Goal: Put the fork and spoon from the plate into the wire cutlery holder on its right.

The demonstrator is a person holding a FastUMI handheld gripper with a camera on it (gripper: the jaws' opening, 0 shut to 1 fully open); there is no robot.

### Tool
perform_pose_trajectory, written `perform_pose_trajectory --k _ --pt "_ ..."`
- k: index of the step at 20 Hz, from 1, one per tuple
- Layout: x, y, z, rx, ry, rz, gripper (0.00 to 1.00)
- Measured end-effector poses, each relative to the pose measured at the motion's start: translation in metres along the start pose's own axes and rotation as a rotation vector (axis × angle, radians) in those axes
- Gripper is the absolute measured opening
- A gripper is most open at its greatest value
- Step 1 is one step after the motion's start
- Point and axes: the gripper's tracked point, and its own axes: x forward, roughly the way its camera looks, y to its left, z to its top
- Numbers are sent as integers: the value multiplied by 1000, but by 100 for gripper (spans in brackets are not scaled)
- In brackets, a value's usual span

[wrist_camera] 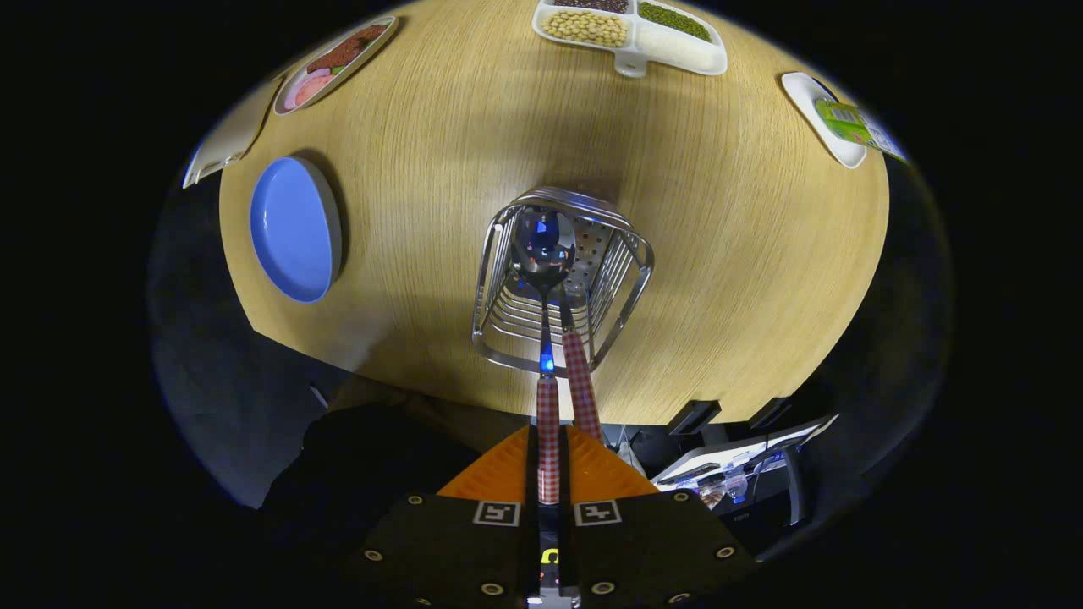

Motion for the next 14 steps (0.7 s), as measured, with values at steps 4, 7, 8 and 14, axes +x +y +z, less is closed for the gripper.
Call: perform_pose_trajectory --k 4,7,8,14 --pt "2 2 -7 -27 16 4 9" --pt "1 8 -2 -19 12 24 11" --pt "1 6 1 -22 5 21 12" --pt "-11 14 10 8 -59 60 27"
